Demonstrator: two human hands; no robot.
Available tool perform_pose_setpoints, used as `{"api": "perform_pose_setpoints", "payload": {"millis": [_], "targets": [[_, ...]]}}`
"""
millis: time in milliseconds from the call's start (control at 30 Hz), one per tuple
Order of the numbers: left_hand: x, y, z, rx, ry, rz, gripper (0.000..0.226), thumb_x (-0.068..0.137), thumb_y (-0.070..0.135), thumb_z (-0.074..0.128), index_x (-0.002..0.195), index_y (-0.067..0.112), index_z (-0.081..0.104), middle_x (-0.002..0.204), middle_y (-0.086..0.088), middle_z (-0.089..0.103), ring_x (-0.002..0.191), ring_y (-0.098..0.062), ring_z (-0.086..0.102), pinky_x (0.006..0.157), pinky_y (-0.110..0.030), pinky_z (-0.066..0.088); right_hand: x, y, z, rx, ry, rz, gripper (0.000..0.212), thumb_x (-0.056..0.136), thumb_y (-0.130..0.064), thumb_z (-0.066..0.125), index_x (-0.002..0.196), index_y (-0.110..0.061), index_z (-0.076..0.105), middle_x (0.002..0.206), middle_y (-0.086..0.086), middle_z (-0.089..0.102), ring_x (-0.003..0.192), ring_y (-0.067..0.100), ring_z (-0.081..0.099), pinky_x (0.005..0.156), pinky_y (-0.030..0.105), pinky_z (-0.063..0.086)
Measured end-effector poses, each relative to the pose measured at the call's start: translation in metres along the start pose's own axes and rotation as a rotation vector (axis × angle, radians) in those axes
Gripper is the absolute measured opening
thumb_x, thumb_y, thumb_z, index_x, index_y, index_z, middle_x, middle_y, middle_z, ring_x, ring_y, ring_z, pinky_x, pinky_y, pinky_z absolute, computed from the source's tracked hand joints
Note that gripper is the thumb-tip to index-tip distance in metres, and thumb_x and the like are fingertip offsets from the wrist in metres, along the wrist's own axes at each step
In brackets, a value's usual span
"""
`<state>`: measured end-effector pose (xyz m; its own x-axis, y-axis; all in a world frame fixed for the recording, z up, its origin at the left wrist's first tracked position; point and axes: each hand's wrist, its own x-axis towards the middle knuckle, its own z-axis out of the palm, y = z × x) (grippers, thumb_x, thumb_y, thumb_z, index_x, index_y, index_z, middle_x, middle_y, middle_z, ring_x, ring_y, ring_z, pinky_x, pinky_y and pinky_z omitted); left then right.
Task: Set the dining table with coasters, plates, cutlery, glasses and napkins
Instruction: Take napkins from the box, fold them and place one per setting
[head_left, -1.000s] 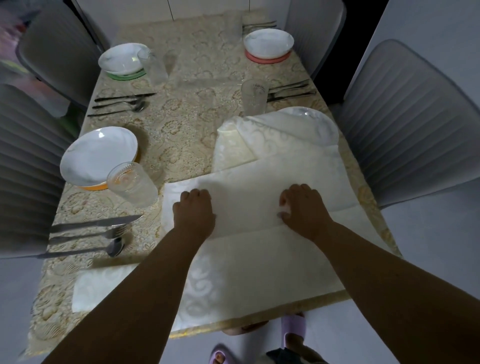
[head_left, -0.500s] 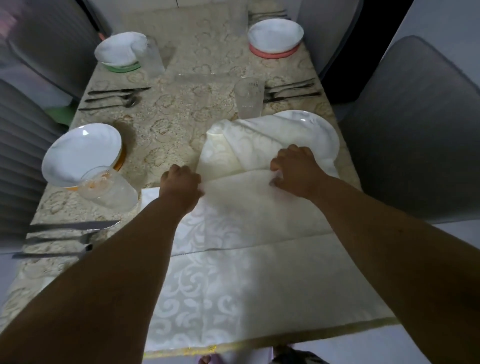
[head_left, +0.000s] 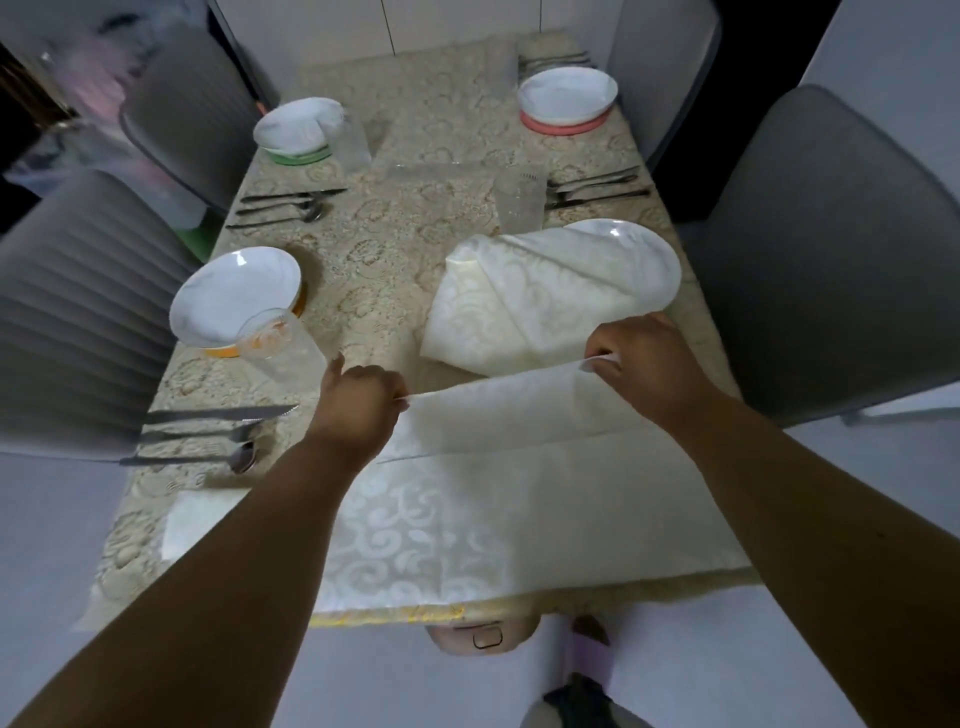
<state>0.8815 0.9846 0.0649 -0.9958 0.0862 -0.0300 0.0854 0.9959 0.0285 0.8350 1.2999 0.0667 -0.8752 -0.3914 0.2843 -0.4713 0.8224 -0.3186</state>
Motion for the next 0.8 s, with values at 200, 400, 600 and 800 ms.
{"api": "perform_pose_setpoints", "payload": {"millis": [200,400,600,800], "targets": [[-0.067,0.001,0.000,-0.130,0.130,0.134,0.018,0.076,-0.002,0.070,0.077,0.015,0.071,0.077,-0.004,0.068,0.074,-0.029,0.063,0.090,-0.034,0.038,-0.069,-0.023,-0.006,-0.082,0.092,-0.004,0.014,0.074,-0.024,0.066,0.062,-0.017,0.066,0.058,-0.001,0.061,0.053,0.019,0.055,0.071,0.030,0.036],[-0.122,0.000,0.014,-0.114,0.125,0.204,0.013,0.069,0.005,0.079,0.068,0.016,0.073,0.065,-0.001,0.069,0.060,-0.026,0.062,0.073,-0.032,0.048,-0.140,-0.040,0.005,-0.185,0.067,0.081,0.015,0.065,-0.008,0.084,0.067,-0.015,0.070,0.061,0.003,0.064,0.057,0.023,0.058,0.064,0.036,0.046],[-0.161,0.001,0.035,-0.019,0.093,0.166,0.017,0.059,0.009,0.086,0.063,0.021,0.074,0.054,0.003,0.065,0.061,-0.025,0.058,0.059,-0.025,0.029,-0.193,-0.052,0.019,-0.190,-0.031,0.255,0.006,0.076,-0.002,0.073,0.076,-0.008,0.076,0.073,0.008,0.068,0.071,0.026,0.062,0.064,0.035,0.054],[-0.181,-0.001,0.054,0.060,0.042,0.123,0.013,0.066,0.009,0.078,0.061,0.020,0.072,0.060,0.004,0.066,0.066,-0.023,0.057,0.058,-0.026,0.032,-0.209,-0.052,0.033,-0.142,-0.109,0.321,0.017,0.091,-0.005,0.057,0.094,-0.001,0.073,0.092,0.013,0.069,0.094,0.030,0.061,0.082,0.038,0.051]]}}
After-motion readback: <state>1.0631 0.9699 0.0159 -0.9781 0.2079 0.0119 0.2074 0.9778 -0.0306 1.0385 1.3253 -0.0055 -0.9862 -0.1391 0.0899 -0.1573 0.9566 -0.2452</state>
